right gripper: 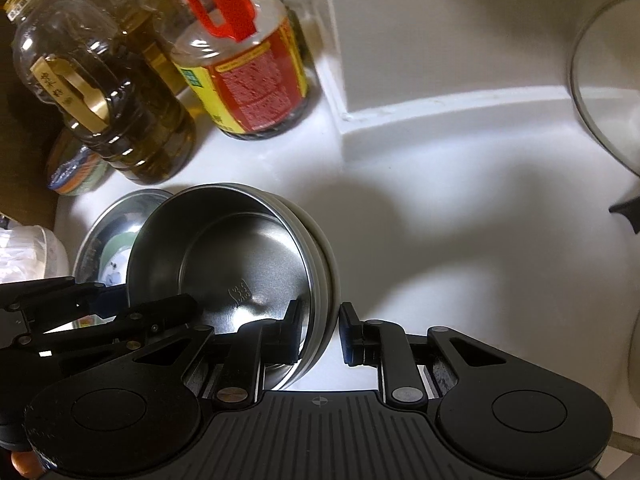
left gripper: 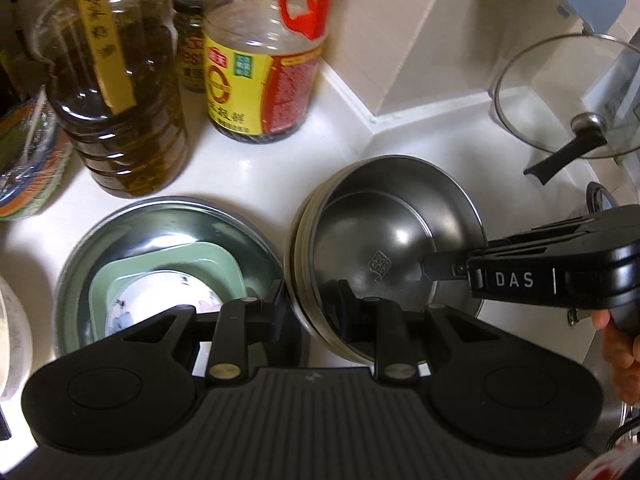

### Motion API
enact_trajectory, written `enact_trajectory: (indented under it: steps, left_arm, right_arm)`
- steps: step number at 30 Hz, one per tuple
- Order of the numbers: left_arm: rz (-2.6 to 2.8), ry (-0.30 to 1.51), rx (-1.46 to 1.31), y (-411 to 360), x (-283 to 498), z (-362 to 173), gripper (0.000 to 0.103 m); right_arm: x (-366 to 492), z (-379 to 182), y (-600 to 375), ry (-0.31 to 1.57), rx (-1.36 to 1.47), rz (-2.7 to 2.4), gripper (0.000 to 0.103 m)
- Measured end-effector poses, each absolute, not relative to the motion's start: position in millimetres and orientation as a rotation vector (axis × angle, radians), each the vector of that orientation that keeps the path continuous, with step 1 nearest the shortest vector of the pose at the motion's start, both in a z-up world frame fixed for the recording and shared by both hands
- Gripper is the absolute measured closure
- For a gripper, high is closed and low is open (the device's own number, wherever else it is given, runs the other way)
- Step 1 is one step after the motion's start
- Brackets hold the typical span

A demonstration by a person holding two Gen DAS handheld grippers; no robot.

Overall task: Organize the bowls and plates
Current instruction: 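Lower the bowl stack with the right tool onto the saucer in the basin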

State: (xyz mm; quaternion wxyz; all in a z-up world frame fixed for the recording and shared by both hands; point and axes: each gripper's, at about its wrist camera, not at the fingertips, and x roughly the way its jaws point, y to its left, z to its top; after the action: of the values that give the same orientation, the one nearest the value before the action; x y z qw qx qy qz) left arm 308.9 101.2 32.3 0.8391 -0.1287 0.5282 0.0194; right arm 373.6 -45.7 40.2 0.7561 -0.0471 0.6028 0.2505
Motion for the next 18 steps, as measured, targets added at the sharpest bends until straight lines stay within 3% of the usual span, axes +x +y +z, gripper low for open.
enact_trajectory:
  steps: [18]
  left_arm:
    - [0.198,1.052,-0.343,169.3,272.0,57.7,0.08]
  right_arm:
    - [354.2,57.0,38.6,1.275,-0.187,0.697,0.083]
